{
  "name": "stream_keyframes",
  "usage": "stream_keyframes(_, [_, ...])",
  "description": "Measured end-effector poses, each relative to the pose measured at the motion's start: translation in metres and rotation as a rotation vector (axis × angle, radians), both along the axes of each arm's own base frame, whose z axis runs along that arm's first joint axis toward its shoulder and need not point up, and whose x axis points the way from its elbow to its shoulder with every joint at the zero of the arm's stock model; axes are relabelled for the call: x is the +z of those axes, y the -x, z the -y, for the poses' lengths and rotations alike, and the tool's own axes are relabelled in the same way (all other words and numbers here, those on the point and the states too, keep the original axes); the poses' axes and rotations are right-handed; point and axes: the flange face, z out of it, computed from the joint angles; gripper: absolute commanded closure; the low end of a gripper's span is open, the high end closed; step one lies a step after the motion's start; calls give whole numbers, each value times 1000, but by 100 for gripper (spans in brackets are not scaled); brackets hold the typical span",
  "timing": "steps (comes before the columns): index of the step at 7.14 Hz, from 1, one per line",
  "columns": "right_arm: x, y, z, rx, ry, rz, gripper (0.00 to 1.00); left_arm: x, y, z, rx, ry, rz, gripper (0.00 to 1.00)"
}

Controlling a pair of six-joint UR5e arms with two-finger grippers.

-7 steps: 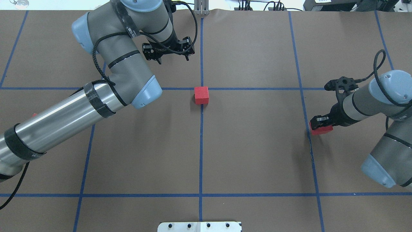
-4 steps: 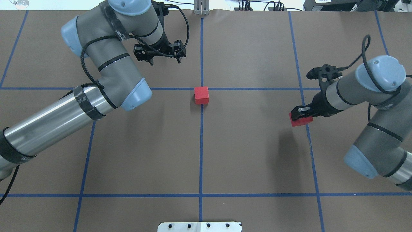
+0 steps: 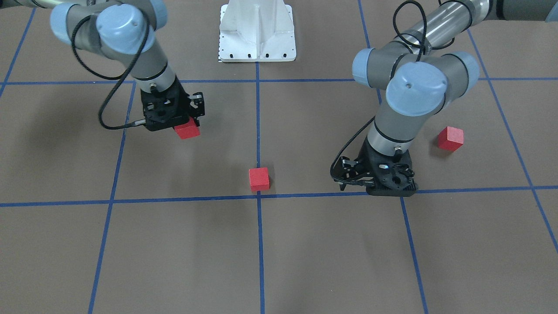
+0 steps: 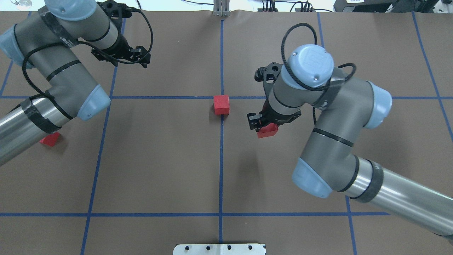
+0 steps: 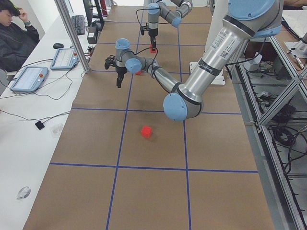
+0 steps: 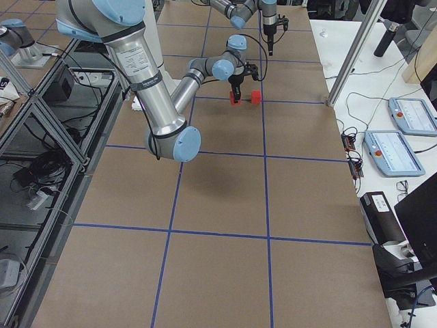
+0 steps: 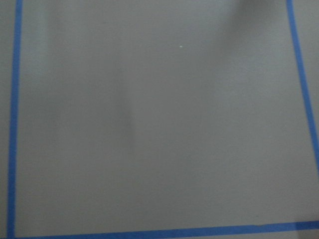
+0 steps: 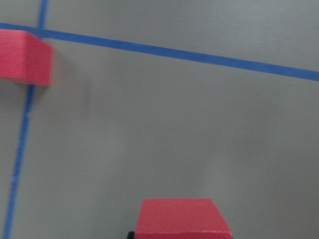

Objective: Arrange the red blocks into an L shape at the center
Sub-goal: 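Carry the cube to the center cube while the left arm moves toward the last cube, then lower the held cube against the center cube's side nearer the robot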

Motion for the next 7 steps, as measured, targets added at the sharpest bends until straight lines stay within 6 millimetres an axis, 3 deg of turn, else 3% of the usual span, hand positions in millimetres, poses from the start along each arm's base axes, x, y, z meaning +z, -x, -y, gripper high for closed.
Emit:
stream_keyframes(2, [-36,71,17,12,17,-38,100,31,22,2,-15,-11,3,0])
stream_keyframes(4, [-33,121,35,39,9,-37,100,37,29,4,-23,-9,4,0])
stream_keyframes(7, [-21,139,45,91,52,-24,100,38,28,3,-21,-7,4,0])
